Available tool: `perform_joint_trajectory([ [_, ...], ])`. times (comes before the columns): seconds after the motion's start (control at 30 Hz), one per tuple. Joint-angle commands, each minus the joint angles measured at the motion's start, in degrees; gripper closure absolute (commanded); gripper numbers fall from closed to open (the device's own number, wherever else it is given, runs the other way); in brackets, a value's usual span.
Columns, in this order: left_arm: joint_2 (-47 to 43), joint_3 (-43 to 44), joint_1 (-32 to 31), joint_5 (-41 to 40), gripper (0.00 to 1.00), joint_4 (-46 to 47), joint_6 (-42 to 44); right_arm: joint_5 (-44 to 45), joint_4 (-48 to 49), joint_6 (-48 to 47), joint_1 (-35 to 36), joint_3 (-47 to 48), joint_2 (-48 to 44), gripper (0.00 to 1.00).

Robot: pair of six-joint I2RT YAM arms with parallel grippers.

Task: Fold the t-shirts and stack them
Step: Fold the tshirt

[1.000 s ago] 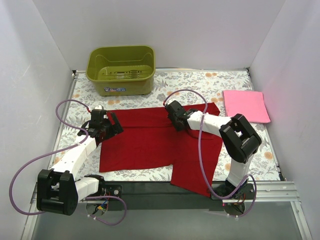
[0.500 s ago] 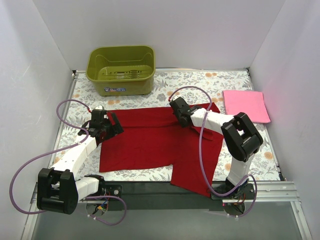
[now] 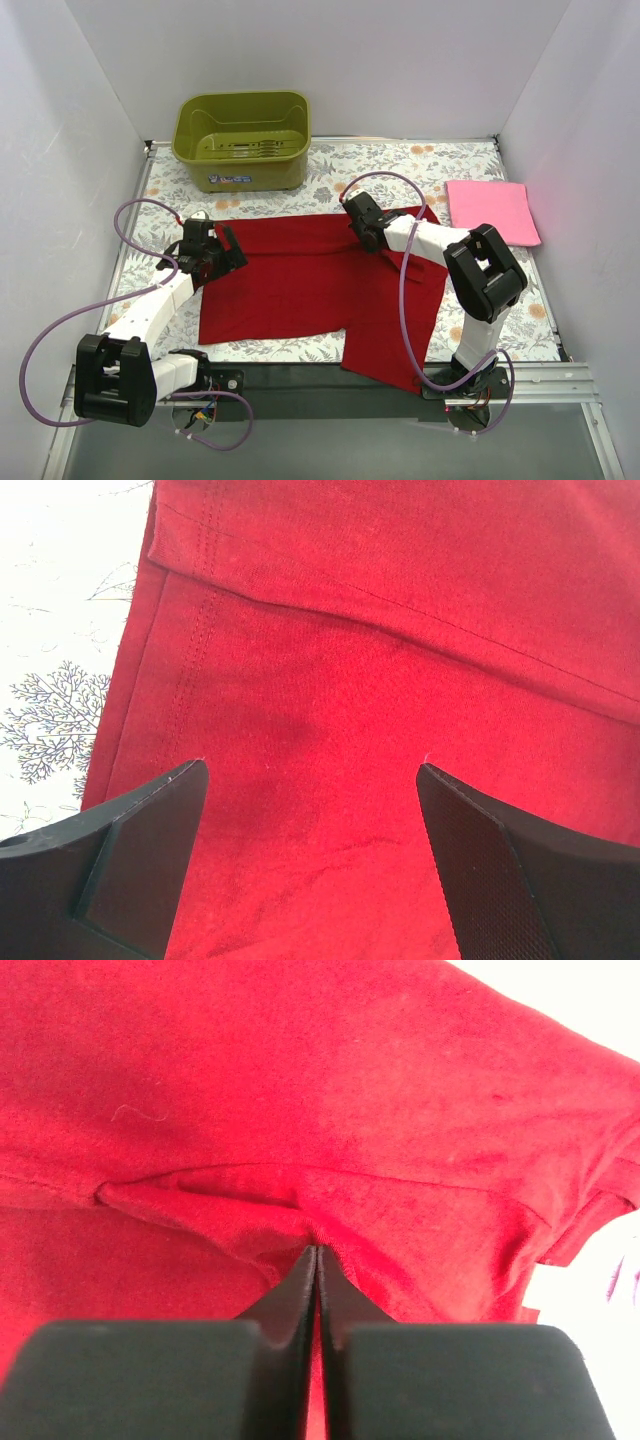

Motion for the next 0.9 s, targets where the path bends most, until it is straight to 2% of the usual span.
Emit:
perform_joint_trajectory([
  [0.0,-0.3,0.9,-0.3,0.3,0.21,0.9,0.6,-1.8,-0.4,-0.6,-0.1,1.0,-0.6,0.96],
  [0.03,-0.3,1.0,-0.3,0.3,0.21,0.9,0.6,-2.5,-0.4,-0.7,-0.1,0.8,-1.0,0.99],
  [0.3,-0.3,0.9,-0.3,0.6,0.21,0.9,0.7,-12.5,-5.1,-0.7,-0.1,1.0,-6.1,0.99],
  [0.5,0.0,0.8,-0.3,0.8,0.21,0.9,0.7,-14.2,-7.9,-0.7,-0.1,0.5,-7.3,0.99],
  [0.6,0.2,0.8,-0.3,0.9,0.21,0.9,0.7,-12.7,-7.7,-0.7,-0.1,-0.1,-6.2,0.94],
  [0.73,0.4,0.8,-0.3,1.0,0.21,0.9,0.7,-13.3,-6.8,-0.7,-0.1,-0.3,-4.5,0.82],
  [0.87,0.5,0.9,-0.3,1.2,0.21,0.9,0.7,-14.9,-6.0,-0.8,-0.1,0.0,-3.0,0.8],
])
